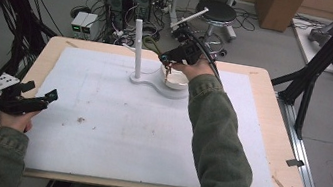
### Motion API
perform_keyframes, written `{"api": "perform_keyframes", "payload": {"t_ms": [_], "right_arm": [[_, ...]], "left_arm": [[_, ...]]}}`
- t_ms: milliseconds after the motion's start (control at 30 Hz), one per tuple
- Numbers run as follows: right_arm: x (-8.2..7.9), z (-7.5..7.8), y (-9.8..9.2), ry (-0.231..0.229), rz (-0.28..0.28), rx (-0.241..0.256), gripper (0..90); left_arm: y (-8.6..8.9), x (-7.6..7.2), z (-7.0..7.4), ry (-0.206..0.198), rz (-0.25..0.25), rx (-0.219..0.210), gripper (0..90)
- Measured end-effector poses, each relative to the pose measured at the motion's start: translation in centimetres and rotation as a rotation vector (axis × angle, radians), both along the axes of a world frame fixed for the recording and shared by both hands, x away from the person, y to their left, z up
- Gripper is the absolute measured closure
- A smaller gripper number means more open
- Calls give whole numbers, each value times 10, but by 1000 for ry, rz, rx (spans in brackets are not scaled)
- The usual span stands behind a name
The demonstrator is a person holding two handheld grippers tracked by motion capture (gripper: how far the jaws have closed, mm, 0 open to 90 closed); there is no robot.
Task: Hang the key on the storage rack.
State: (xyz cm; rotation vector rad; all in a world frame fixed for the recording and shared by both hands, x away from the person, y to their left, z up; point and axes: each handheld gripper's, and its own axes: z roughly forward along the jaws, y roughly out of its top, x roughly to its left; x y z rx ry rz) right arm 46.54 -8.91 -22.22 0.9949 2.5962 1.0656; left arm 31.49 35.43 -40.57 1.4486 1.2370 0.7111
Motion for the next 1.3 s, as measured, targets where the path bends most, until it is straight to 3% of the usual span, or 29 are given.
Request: {"api": "perform_keyframes", "payload": {"t_ms": [500,667,1000,1300], "right_arm": [[18,-1,26,19,14,31,765],[25,-7,31,31,17,28,765],[39,-25,34,81,-29,19,764],[48,-36,40,76,-45,12,764]], "left_arm": [[0,0,0,-2,-2,-2,24],[0,0,0,-2,-2,-2,24],[2,0,0,-3,3,-8,24],[2,1,0,-1,6,-11,24]]}}
